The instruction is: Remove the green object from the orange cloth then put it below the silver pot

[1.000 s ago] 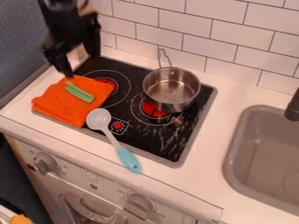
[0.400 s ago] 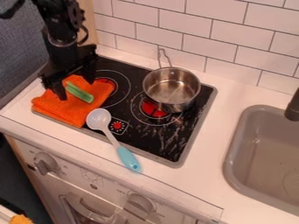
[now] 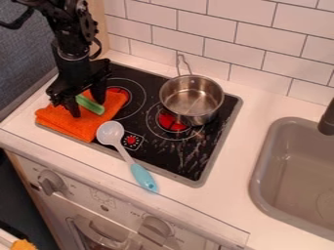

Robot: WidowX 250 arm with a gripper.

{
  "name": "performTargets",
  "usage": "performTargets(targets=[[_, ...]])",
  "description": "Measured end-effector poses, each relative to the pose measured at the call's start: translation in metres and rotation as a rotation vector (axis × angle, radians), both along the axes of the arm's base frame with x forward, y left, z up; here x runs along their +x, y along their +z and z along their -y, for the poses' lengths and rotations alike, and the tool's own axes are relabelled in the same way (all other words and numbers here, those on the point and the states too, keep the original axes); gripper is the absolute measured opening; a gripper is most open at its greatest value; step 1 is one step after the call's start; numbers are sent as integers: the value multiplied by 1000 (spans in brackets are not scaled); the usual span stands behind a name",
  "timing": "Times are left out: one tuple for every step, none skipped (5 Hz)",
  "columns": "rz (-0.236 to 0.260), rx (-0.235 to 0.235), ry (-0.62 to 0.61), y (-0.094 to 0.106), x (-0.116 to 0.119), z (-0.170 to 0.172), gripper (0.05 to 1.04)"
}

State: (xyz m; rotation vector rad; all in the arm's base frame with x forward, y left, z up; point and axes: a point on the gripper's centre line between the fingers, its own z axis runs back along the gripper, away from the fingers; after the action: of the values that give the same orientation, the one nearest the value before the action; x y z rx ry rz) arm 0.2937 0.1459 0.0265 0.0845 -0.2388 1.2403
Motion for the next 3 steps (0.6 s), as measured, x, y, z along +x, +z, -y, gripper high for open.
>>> performTargets(targets=[[0,1,4,0,0,0,345],[-1,5,3,0,0,-1,142],[-2,5,8,1,-1,-1,73]])
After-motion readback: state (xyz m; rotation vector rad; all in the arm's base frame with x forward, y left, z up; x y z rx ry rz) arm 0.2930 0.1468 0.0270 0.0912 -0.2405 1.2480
